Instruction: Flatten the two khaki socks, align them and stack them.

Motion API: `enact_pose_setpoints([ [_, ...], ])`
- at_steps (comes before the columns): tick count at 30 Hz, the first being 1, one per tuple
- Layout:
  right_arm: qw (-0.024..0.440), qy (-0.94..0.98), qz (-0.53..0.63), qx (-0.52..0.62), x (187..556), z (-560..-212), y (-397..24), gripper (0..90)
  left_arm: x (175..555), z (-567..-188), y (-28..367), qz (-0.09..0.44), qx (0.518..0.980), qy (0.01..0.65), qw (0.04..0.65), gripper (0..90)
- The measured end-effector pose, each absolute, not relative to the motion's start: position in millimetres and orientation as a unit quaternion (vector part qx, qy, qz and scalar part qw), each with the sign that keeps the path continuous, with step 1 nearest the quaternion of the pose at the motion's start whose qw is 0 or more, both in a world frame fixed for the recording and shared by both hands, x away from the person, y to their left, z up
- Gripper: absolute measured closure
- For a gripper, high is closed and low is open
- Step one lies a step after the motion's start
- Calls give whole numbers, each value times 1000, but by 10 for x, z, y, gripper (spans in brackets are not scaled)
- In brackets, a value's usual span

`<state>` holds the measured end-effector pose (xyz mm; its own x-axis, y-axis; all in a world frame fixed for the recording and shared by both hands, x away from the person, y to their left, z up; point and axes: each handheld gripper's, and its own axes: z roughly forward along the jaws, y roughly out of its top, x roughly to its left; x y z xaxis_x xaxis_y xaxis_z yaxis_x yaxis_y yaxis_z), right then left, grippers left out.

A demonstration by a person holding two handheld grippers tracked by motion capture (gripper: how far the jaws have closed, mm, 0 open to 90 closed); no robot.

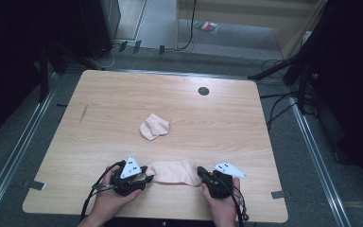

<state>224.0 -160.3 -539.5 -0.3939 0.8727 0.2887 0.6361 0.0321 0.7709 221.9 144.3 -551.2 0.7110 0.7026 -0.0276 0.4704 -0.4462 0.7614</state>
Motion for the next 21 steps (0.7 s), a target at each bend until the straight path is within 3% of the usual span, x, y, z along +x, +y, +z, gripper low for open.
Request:
enact_pose_setpoints([
  [5, 133, 700, 447, 541, 2259, -5403, -1656, 896, 2222, -5506, 1398, 142, 840, 346, 393, 864],
  [11, 142, 699, 451, 536, 2248, -5372, -1661, 898, 2226, -5414, 1540, 151, 825, 374, 397, 897],
  [21, 126, 728, 440, 510, 2220, -5427, -1483, 900, 2065, -5391, 1797, 132, 851, 351, 367, 899],
])
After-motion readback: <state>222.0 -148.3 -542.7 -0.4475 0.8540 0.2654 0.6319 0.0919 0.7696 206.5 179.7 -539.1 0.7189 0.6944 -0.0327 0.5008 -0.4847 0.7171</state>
